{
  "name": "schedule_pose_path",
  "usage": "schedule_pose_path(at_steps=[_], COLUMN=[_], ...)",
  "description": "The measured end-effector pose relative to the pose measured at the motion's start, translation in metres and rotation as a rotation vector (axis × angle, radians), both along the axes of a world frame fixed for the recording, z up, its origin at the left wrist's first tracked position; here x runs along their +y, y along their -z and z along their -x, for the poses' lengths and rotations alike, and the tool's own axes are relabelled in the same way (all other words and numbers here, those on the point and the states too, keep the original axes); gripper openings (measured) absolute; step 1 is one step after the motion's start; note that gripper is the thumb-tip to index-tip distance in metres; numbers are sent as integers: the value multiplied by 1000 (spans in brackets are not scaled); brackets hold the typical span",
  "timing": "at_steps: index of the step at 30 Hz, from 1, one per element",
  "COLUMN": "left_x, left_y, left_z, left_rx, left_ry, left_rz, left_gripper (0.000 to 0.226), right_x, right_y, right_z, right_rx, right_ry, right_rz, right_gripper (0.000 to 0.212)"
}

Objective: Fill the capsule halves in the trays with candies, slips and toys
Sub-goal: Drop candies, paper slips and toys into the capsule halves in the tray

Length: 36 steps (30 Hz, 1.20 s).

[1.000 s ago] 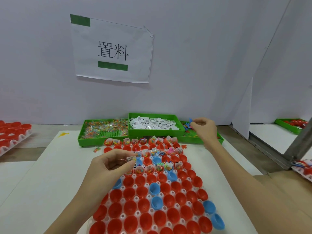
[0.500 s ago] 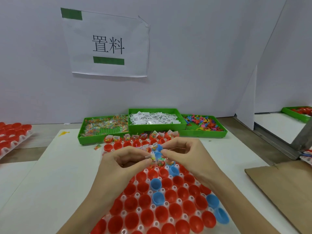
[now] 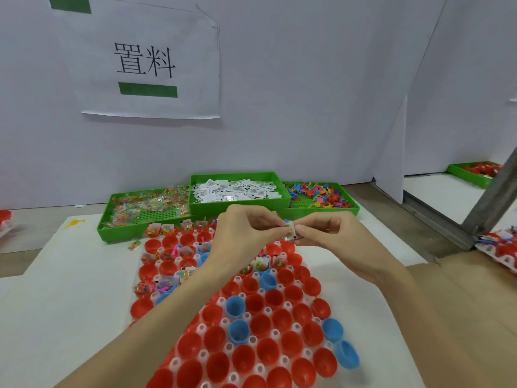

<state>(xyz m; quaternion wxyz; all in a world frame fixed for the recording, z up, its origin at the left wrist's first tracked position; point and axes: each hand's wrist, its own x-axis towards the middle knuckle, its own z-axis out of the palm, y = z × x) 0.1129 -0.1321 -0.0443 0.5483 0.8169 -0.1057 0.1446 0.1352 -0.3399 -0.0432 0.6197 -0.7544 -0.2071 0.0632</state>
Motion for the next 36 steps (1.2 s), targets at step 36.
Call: schedule_pose_path(at_steps=[36], left_x=[-31], left_y=[-5], left_z=[-34], left_rx=[48], left_ry=[243], left_rz=[-738], left_gripper=[6], right_x=[-7], right_y=[16], right_z=[-10], right_rx=[-180], right_ry=[86], right_rz=[586], right_gripper=[14])
